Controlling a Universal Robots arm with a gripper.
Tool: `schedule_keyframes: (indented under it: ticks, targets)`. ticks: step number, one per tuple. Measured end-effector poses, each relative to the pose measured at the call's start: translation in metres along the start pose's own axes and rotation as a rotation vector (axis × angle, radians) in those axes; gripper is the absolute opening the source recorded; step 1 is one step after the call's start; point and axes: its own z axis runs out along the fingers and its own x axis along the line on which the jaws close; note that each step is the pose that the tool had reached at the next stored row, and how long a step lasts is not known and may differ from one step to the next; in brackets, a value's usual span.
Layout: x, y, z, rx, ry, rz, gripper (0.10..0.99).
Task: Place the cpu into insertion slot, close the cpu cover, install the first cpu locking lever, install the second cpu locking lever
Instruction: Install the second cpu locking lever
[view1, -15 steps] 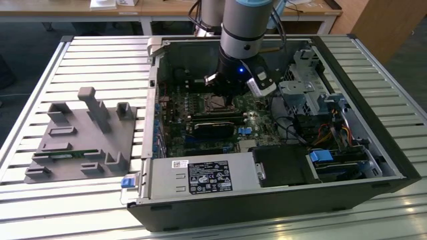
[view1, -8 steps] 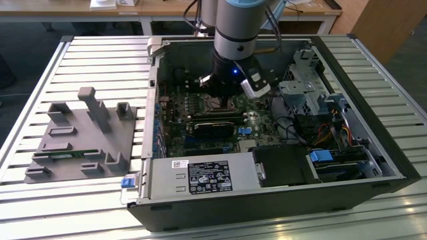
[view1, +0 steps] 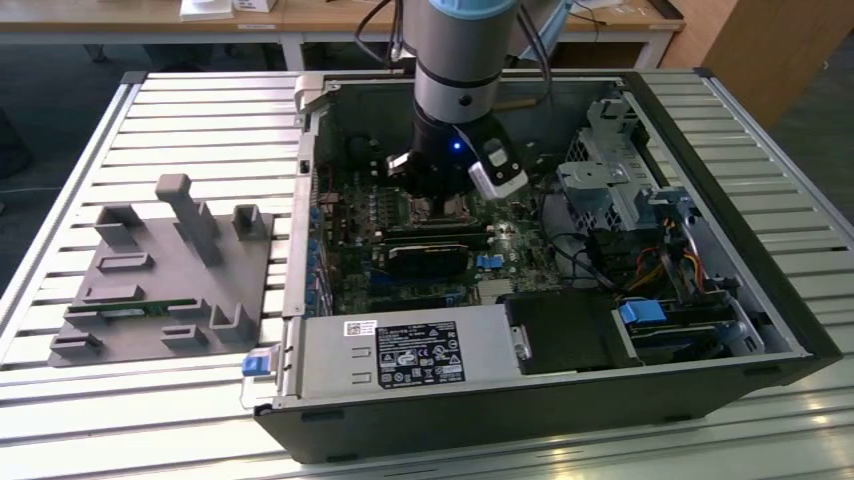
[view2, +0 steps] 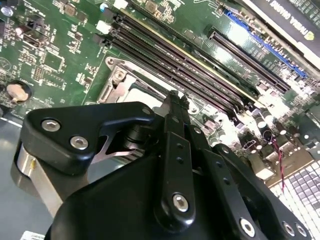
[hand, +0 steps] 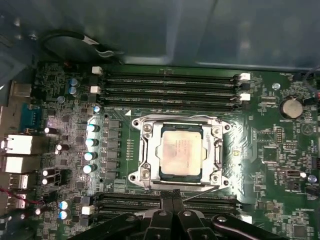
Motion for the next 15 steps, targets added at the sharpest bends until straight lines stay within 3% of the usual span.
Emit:
schedule_keyframes:
  ticks: [4,15]
  targets:
    - [0.0004,-0.0007,0.0061,0.0,0.0013,0.0,0.106]
    - [0.0036,-0.0033,0.0112,-0.003,0.0014,0.0,0.106]
